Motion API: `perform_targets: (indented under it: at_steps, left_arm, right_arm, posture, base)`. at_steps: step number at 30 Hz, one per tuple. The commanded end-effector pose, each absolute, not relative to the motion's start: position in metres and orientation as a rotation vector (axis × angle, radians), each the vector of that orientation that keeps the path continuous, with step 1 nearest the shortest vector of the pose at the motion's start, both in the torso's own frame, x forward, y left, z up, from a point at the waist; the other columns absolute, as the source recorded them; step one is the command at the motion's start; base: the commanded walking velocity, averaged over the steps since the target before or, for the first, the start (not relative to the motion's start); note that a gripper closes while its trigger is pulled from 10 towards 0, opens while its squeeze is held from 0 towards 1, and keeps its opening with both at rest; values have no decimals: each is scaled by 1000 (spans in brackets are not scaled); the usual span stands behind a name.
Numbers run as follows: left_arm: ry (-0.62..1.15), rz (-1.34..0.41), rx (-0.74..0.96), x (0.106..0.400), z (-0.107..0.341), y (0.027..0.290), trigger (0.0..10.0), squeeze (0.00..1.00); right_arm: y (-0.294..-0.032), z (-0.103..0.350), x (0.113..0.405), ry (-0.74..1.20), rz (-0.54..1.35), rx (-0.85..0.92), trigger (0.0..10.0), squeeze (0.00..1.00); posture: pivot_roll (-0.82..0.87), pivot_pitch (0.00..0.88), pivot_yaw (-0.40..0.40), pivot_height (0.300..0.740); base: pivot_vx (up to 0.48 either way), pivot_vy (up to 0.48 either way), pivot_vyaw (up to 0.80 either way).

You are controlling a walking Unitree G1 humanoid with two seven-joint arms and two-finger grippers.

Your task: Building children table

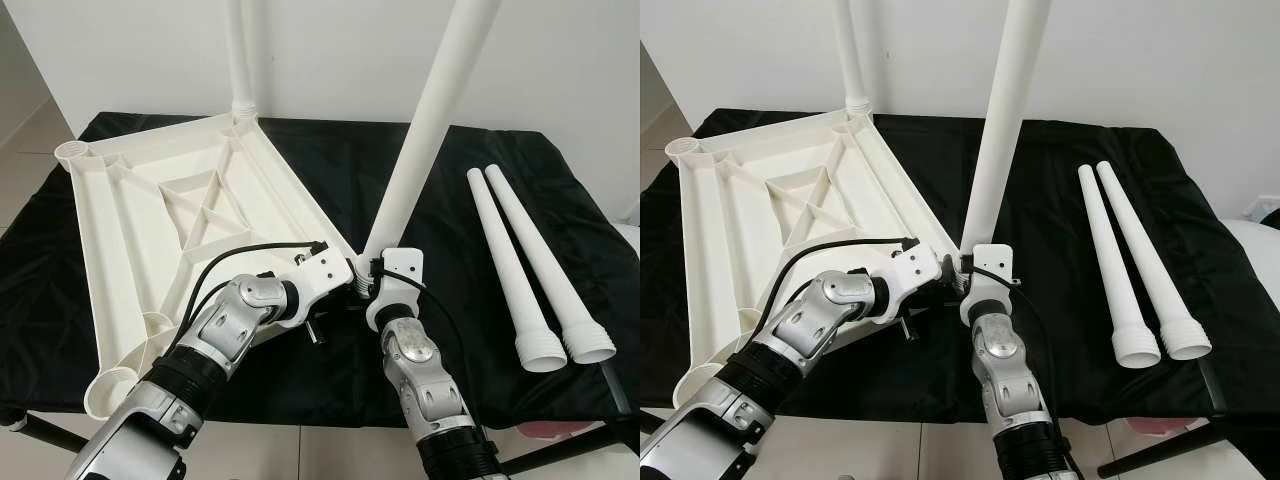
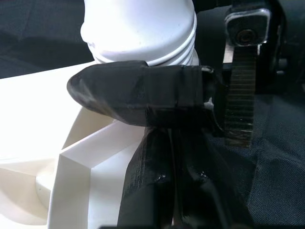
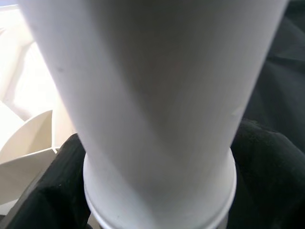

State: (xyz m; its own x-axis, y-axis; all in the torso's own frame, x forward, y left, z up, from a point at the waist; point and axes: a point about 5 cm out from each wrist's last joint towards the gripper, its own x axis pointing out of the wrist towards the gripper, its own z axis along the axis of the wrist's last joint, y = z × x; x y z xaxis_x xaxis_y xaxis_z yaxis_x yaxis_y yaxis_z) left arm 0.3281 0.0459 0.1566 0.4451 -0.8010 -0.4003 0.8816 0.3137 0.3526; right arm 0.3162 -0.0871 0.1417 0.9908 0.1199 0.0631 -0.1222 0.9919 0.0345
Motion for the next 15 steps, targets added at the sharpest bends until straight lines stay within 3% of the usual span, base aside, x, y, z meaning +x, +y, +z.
perform_targets:
  at_steps: [1, 15]
  left_arm:
    - [240, -1159, 610, 322, 138, 49, 0, 0]
    - [242, -1153, 604, 322, 138, 51, 0, 0]
  right_arm:
    - [-82, 138, 313, -52, 173, 49, 10000, 0]
    - [-83, 161, 313, -176, 278, -12, 10000, 0]
  posture:
    - [57, 141, -5, 740]
    - [57, 142, -7, 740]
  base:
    - [0, 0, 0]
    - [0, 0, 0]
